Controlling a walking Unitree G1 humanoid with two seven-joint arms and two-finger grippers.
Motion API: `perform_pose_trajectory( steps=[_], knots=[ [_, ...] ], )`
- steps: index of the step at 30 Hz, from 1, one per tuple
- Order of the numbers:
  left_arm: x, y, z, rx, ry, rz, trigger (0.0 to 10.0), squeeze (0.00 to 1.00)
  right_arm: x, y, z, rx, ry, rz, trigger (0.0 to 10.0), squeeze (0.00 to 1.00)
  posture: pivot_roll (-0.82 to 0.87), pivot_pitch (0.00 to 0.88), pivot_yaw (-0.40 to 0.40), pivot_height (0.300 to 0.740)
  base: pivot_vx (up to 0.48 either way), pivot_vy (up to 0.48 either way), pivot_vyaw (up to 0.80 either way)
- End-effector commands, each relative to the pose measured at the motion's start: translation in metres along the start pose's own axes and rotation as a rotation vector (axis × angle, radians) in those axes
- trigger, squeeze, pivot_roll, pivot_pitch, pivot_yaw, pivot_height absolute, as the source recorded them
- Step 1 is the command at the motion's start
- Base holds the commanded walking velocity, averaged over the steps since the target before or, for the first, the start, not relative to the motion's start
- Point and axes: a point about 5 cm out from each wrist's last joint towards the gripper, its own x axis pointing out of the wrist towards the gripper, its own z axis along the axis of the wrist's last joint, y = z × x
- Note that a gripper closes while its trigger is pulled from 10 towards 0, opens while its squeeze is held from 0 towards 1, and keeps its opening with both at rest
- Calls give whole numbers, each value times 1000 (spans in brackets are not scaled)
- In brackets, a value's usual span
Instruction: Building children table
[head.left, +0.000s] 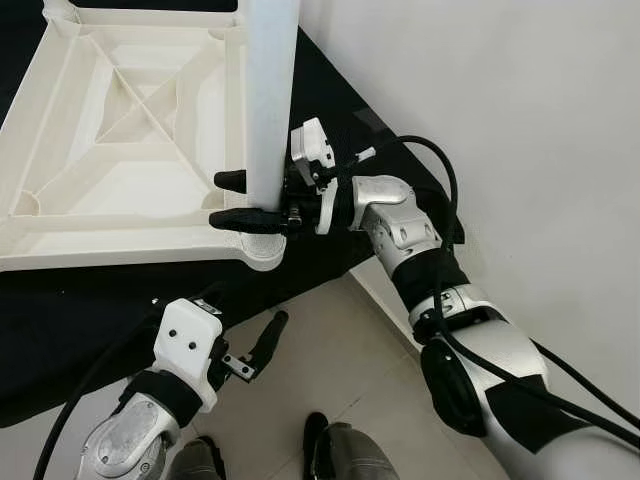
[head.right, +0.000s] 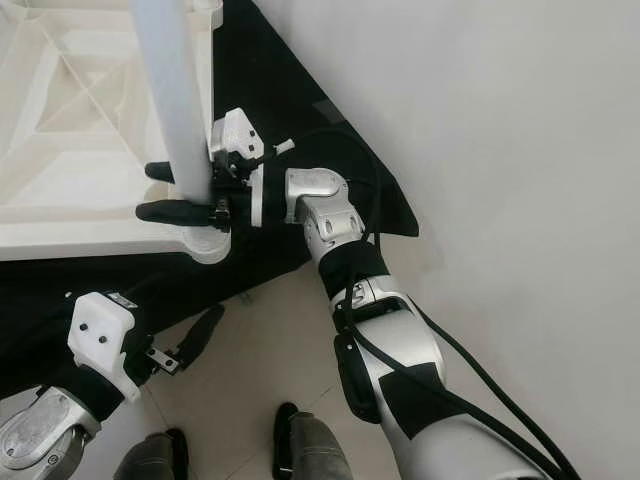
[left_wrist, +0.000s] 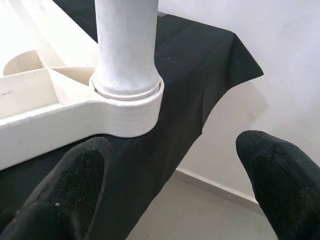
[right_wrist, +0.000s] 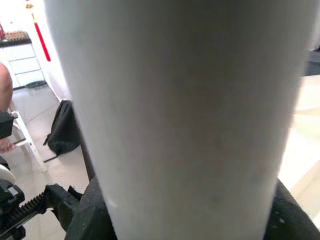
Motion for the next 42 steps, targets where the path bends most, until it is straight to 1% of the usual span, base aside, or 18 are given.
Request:
perform_pose_trajectory(
  steps=[1,5,7,9,10,11,12,14,19,20,25,26,27,33,34,35,36,42],
  knots=[
    [-1,-4,-6,-17,24,-4,10000,0,-3,4,-15,29,30,10,0,0,204,251,-150,740,0,0,0],
    [-1,-5,-6,-21,23,-4,10000,0,-12,3,-26,15,68,-113,0,0,196,252,-153,740,0,0,0],
    [-3,-6,-6,-24,23,-2,10000,0,-19,1,-44,42,108,-373,0,0,188,256,-163,740,0,0,0],
    [-4,-4,-7,-28,26,1,10000,0,-36,3,-73,79,175,-1031,0,0,168,261,-156,740,0,0,0],
    [-4,-4,-7,-33,27,0,10000,0,-28,28,-89,110,200,-1050,0,0,162,271,-148,740,0,0,0],
    [-4,-4,-7,-33,27,0,10000,0,-28,28,-89,110,200,-1050,0,0,162,271,-148,740,0,0,0],
    [-4,-5,-8,-35,29,-4,10000,0,-22,47,-96,120,207,-1047,0,0,165,273,-145,740,0,0,0],
    [-3,-6,-8,-38,30,-10,10000,0,-9,59,-100,149,195,-969,0,0,157,257,-135,740,0,0,0],
    [0,-6,-6,-36,17,-12,10000,0,9,46,-92,119,180,-845,0,0,171,253,-149,740,0,0,0],
    [-1,-5,-6,-33,18,-6,10000,0,11,42,-88,104,183,-841,10000,0,173,254,-151,740,0,0,0],
    [-2,-4,-7,-30,19,0,10000,0,15,38,-79,85,166,-804,10000,0,176,254,-148,740,0,0,0],
    [-2,-3,-7,-29,19,1,10000,0,18,36,-69,87,127,-765,10000,78,183,254,-145,740,0,0,0],
    [-1,-4,-7,-29,18,-2,10000,0,18,28,-49,71,39,-634,10000,1000,187,253,-143,740,0,0,0],
    [-1,-4,-7,-30,19,-9,10000,0,12,20,-20,13,-48,-380,10000,1000,192,253,-143,740,0,0,0],
    [-1,-4,-7,-29,19,-10,10000,0,10,19,-14,-29,-41,-305,10000,937,196,257,-144,740,0,0,0],
    [-1,-5,-7,-30,20,-10,10000,0,7,18,-12,-56,-17,-229,10000,59,197,256,-145,740,0,0,0],
    [-1,-5,-7,-30,21,-10,10000,0,5,17,-11,-76,8,-176,10000,0,198,256,-146,740,0,0,0],
    [-1,-6,-7,-30,23,-11,10000,0,-3,16,-18,-73,124,-24,10000,0,205,263,-154,740,0,0,0]
  ],
)
